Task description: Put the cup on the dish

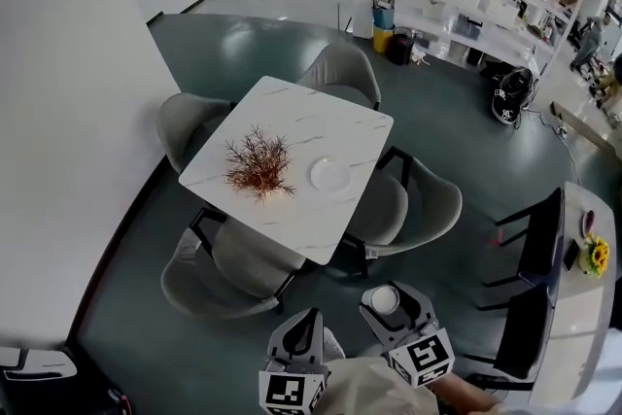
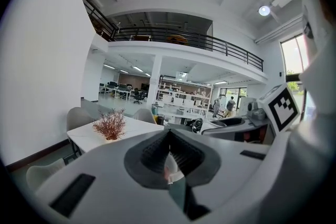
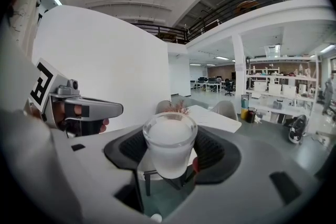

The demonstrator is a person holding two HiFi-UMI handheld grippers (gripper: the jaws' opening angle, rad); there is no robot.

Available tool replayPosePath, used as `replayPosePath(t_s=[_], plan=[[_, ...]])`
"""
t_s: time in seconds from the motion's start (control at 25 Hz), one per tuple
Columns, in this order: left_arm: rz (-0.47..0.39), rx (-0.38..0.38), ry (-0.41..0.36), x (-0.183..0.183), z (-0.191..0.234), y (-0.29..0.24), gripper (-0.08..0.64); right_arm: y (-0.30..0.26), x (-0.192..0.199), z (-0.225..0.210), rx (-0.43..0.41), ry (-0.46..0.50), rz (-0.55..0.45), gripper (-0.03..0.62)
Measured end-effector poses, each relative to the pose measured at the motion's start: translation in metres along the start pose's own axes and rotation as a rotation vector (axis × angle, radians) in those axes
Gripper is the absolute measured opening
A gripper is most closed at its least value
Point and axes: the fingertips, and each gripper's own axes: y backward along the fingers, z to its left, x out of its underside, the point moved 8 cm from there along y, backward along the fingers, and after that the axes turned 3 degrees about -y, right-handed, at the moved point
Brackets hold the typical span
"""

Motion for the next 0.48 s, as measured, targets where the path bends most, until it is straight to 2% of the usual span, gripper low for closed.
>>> replayPosePath(t_s=[0.2,0.48], plan=[[-0.051,0.009,0.000,-0.012,0.016,0.000,0.008,-0.017,-0.008,0.010,-0.002,0.008,-0.015,0.270],[-0.038,0.025,0.023,-0.005,0.026,-0.003,0.007,-0.025,-0.012,0.010,0.032,-0.001,-0.021,0.270]])
